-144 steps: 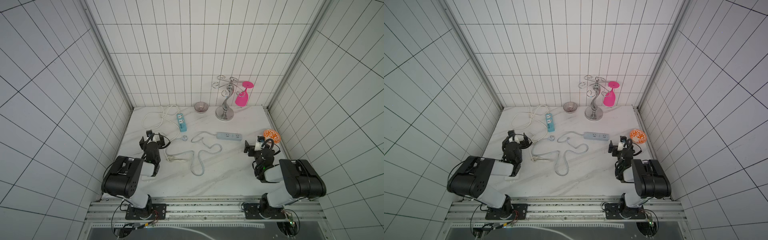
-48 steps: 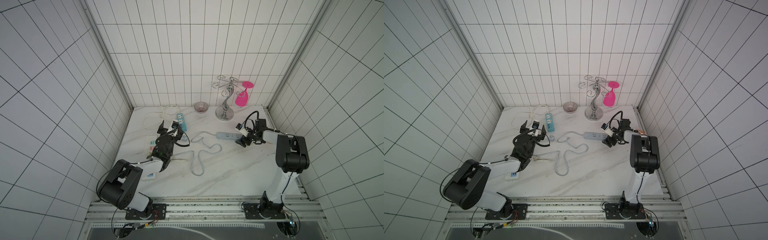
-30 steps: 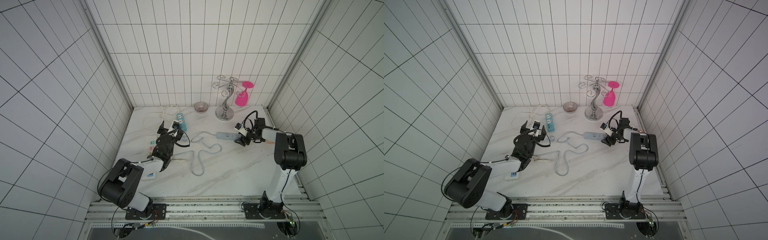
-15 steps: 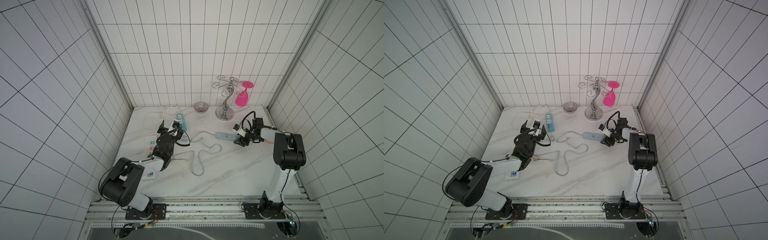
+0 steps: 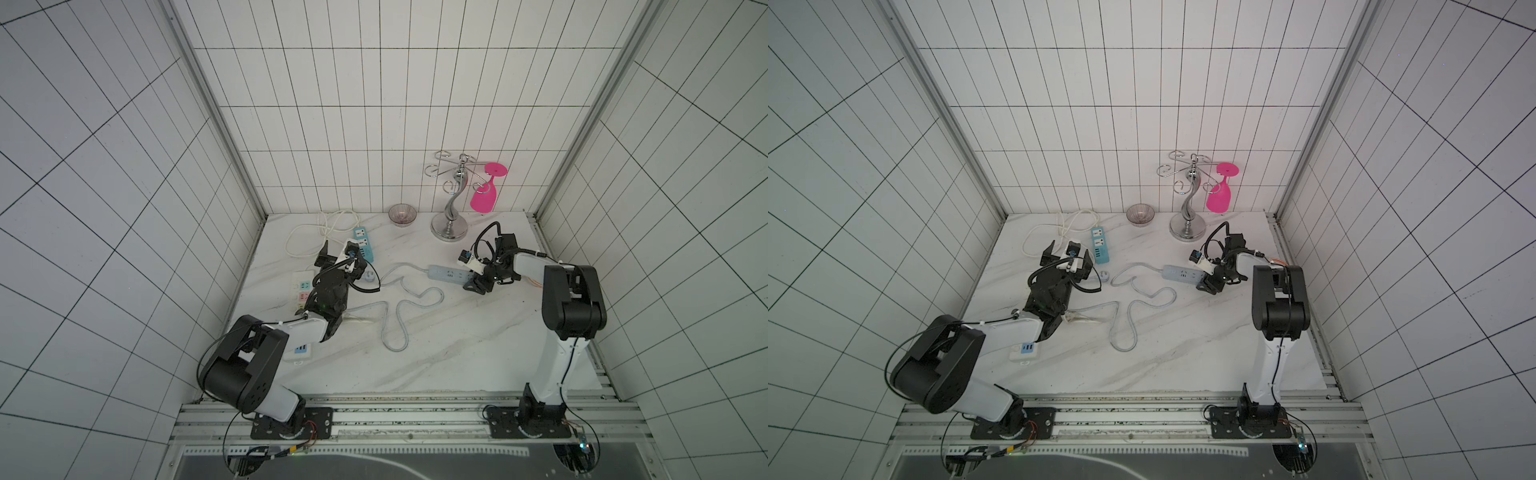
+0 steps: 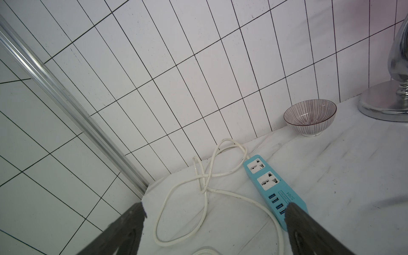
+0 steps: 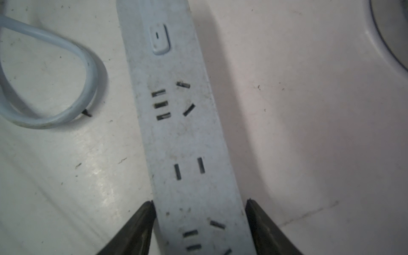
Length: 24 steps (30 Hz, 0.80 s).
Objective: Wrap the cord around the power strip
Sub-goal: Pick up the power strip from the center of the board.
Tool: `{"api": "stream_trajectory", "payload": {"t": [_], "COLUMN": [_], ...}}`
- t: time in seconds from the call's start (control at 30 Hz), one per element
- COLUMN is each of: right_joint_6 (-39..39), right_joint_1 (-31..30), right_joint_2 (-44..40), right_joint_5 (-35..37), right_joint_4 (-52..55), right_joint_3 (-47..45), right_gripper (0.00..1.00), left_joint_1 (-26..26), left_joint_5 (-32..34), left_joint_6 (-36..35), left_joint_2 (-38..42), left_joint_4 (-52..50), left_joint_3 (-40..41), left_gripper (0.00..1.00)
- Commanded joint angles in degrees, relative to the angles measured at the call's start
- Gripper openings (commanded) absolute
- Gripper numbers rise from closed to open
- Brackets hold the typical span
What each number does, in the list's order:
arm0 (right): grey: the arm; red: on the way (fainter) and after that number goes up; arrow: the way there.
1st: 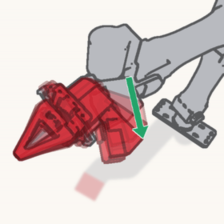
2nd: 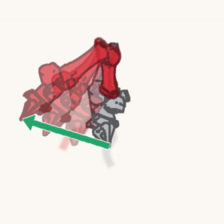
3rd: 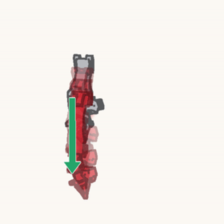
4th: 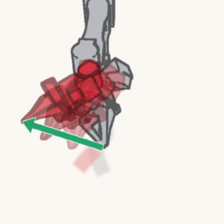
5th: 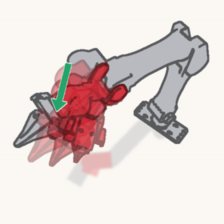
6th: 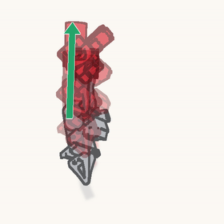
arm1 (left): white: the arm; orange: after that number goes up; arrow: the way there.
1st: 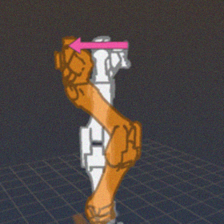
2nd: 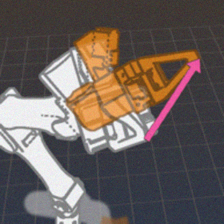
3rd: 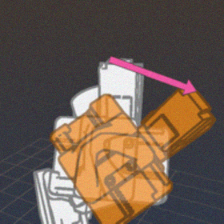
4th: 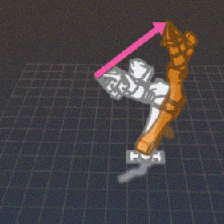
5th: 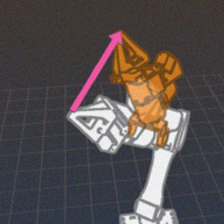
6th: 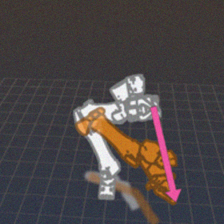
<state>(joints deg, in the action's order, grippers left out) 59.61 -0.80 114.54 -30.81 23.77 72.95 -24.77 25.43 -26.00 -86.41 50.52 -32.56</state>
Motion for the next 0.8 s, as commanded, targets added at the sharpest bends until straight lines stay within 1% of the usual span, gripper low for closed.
{"api": "stream_trajectory", "payload": {"t": [0.0, 0.07, 0.33, 0.57, 0.6, 0.7, 0.77], "right_joint_6": [1.13, 1.12, -1.13, -3.05, -3.51, -4.48, -4.64], "right_joint_1": [-1.20, -1.43, -3.36, -4.42, -4.62, -4.87, -5.05], "right_joint_2": [1.72, 1.95, 1.81, 1.73, 1.95, 2.39, 2.77], "right_joint_5": [-0.81, -1.10, 1.52, 3.30, 3.99, 4.66, 5.16], "right_joint_4": [4.59, 5.46, 8.26, 9.60, 9.63, 10.32, 10.81], "right_joint_3": [4.04, 4.25, 3.37, 3.16, 3.17, 3.17, 3.24], "right_gripper": [0.66, 0.66, 0.57, 0.54, 0.56, 0.55, 0.53], "left_joint_1": [-0.36, -0.34, -0.59, -0.80, -0.88, -0.94, -0.98], "left_joint_5": [0.88, 0.87, 0.58, 0.44, 0.41, 0.31, 0.32], "left_joint_6": [-0.98, -0.98, -0.82, -0.73, -0.73, -0.82, -0.81], "left_joint_2": [0.15, 0.02, -0.49, -0.08, 0.01, 0.26, 0.41], "left_joint_4": [1.86, 1.86, 1.95, 1.88, 1.86, 1.62, 1.51], "left_joint_3": [-0.31, -0.27, -0.27, 0.02, -0.04, 0.06, 0.10], "left_gripper": [0.98, 0.98, 0.98, 0.98, 0.98, 0.98, 0.98]}}
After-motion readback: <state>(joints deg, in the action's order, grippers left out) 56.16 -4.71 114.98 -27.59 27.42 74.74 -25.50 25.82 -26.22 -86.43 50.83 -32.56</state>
